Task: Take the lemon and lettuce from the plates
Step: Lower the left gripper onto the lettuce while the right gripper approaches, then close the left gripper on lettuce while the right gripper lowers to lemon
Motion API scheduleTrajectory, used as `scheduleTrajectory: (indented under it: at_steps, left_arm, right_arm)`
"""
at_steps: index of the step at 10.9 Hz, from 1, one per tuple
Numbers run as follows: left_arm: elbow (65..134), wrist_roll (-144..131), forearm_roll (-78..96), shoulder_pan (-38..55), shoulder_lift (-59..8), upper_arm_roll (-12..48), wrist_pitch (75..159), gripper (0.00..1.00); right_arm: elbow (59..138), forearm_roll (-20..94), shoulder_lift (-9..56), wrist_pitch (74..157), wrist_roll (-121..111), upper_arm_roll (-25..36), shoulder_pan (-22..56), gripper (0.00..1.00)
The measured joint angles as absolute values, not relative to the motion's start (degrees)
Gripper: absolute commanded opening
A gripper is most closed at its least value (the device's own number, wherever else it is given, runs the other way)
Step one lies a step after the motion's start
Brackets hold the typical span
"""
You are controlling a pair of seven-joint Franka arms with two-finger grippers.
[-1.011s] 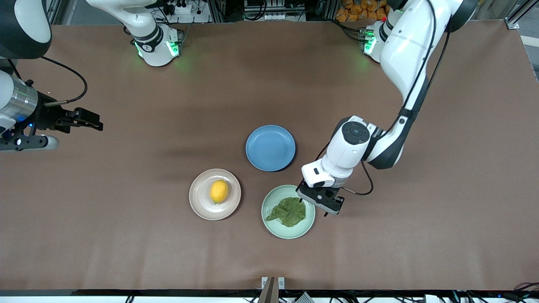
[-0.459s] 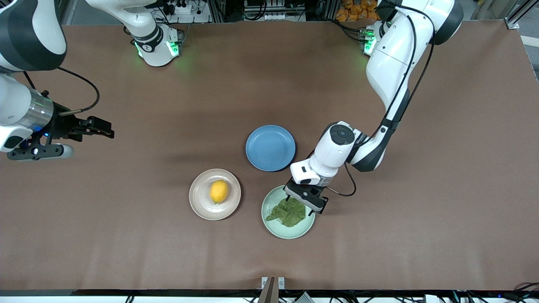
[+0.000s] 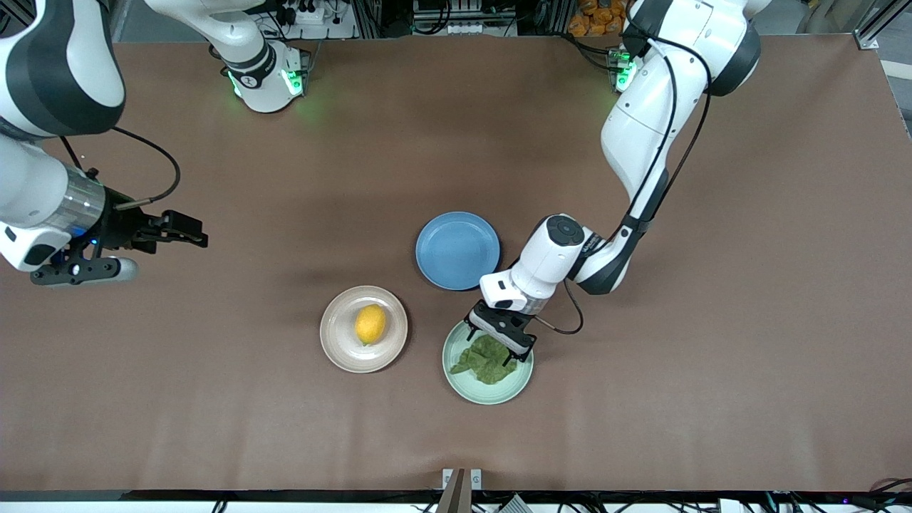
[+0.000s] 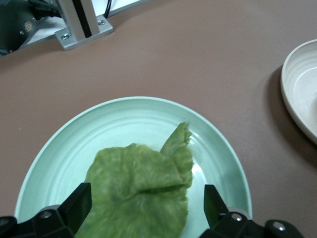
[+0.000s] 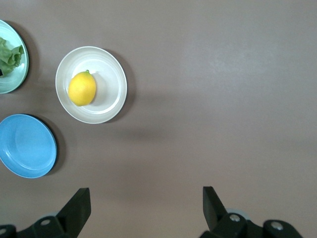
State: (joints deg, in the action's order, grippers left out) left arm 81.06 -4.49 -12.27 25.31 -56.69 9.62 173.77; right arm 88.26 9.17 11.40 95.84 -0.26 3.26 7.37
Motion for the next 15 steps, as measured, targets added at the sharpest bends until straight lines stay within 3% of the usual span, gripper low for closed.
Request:
scheduleTrajectory:
  at_steps: [5, 11, 15]
  left_arm:
    - [77.6, -4.4, -12.3, 25.7, -59.3, 9.4, 176.2, 0.90]
    - [75.5, -4.3, -12.3, 25.9, -61.6, 9.3, 177.1, 0.90]
    - [75.0, -4.3, -12.3, 26.2, -62.4, 8.9, 177.1, 0.84]
  right_arm:
    - [88.3, 9.5, 14.4, 98.0, 0.7, 3.2, 11.1, 1.00]
    - [88.1, 10.5, 21.9, 110.1, 9.4, 3.2, 15.0, 1.00]
    - [88.0, 11.2, 24.7, 110.4, 13.5, 3.1, 15.6, 1.00]
